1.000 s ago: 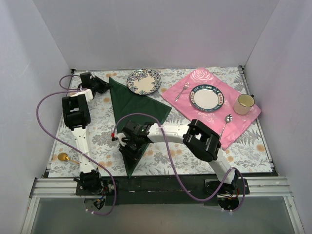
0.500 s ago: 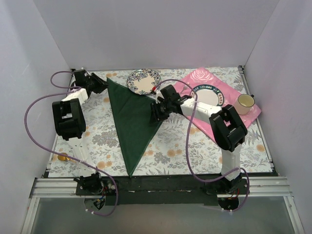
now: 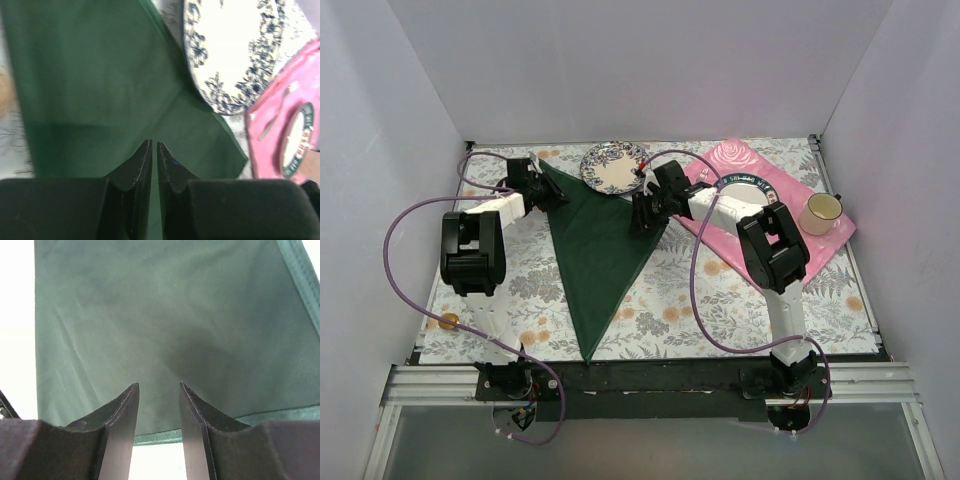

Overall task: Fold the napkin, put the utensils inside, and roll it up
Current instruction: Fold the napkin

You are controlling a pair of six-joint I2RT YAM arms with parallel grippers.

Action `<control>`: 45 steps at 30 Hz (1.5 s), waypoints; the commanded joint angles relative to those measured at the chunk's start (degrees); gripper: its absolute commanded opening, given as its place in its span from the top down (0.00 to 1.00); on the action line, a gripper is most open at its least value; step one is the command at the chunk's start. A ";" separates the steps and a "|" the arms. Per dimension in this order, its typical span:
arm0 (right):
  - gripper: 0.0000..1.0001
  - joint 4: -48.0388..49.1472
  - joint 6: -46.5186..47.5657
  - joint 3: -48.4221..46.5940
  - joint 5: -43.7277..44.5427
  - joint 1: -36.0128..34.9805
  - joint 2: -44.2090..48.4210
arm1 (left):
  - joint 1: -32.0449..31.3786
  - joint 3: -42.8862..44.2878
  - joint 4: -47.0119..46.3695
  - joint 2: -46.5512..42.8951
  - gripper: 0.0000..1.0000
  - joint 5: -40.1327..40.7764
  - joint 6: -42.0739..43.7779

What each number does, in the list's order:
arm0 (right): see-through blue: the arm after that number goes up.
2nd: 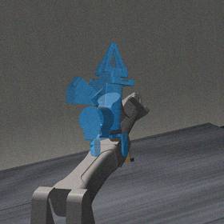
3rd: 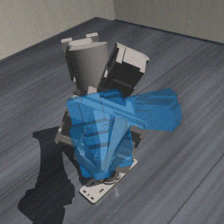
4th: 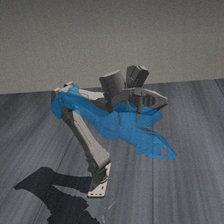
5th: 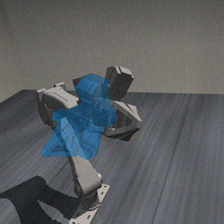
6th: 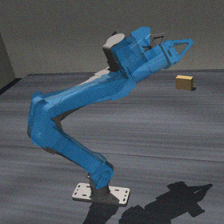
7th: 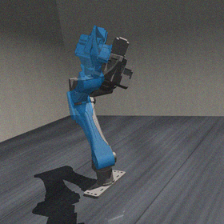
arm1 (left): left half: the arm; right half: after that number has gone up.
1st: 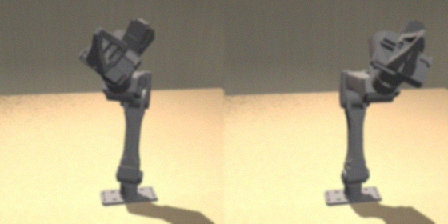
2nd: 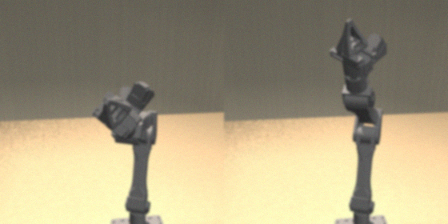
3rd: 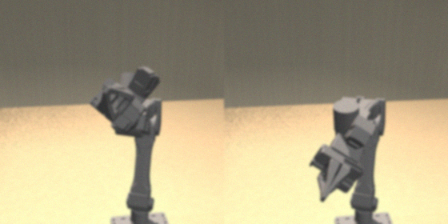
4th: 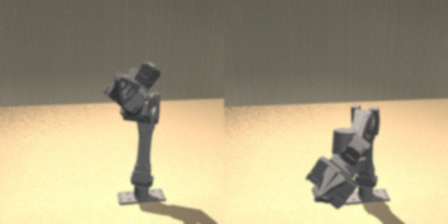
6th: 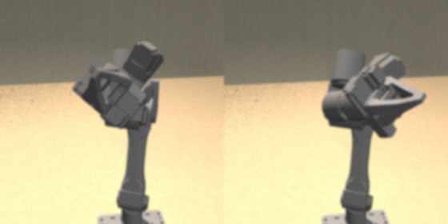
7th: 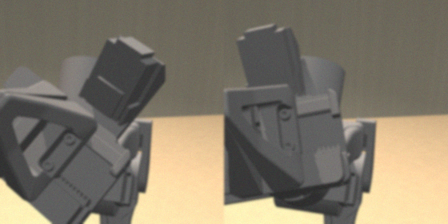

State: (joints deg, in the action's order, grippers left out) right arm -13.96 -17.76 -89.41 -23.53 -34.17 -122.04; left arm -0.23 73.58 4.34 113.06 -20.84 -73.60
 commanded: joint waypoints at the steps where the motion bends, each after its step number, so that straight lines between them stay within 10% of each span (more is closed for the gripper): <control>1: 0.54 1.11 0.01 -2.18 -1.78 0.16 -0.22 | 1.02 1.48 2.43 0.58 0.92 5.28 4.08; 26: 0.53 2.27 1.67 0.72 -0.38 0.95 3.12 | 1.81 -11.87 10.86 -9.43 1.00 22.32 3.73; 45: 0.53 4.73 0.71 -0.59 -0.82 1.04 -1.35 | 3.31 -14.69 9.99 -12.68 0.98 20.93 0.74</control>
State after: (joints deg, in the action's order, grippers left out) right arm -11.68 -16.56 -87.37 -24.10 -33.39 -122.06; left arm 2.83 60.31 13.78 103.28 -0.43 -72.03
